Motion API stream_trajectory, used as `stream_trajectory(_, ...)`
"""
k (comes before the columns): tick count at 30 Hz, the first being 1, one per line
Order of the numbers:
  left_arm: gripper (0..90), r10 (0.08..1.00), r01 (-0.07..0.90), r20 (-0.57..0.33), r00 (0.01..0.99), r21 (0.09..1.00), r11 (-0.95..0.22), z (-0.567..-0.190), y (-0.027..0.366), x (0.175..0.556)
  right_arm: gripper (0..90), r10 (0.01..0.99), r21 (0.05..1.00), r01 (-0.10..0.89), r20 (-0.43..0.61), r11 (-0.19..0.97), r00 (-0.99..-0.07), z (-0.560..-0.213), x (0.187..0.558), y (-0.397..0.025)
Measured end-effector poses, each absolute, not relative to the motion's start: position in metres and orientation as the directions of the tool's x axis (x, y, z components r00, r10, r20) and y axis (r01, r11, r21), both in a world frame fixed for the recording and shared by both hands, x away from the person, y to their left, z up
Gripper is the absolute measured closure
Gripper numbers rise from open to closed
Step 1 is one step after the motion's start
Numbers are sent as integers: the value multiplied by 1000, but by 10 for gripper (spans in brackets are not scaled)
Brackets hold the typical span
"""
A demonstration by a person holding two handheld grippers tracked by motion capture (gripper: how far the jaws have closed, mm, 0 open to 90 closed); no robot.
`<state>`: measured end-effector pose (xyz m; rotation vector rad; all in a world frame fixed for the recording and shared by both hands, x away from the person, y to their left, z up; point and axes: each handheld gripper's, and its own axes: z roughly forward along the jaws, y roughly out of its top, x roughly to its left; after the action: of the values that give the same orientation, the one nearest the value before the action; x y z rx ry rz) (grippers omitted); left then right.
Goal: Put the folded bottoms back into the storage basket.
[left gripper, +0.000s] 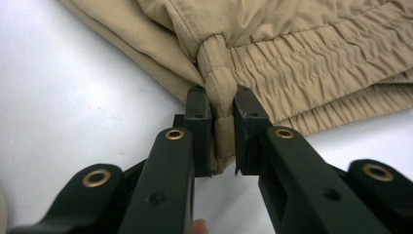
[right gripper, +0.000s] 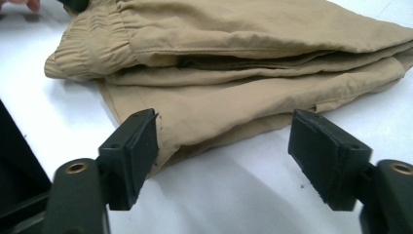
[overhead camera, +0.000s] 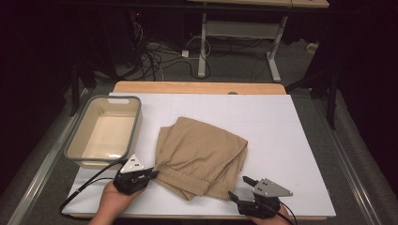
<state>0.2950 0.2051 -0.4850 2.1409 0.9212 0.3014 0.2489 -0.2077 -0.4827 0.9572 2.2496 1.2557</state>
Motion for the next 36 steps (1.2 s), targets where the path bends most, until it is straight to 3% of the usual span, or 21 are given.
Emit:
stream_trajectory(5,774,694,476,-36,719,752,-456,-488,204,292,180,742,868,368,-1,333,-670,-480,252,-208)
stream_trajectory(14,772,687,481,-57,724,757,-443,-489,206,293,4,770,889,365,24,275,-637,-464,267,-203)
stream_trajectory(32,768,683,497,-90,725,755,-428,-490,208,295,11,839,857,427,-13,290,-544,-462,342,-197)
stream_trajectory(36,768,683,499,-93,725,754,-427,-490,208,296,62,853,855,435,-15,281,-522,-459,358,-196)
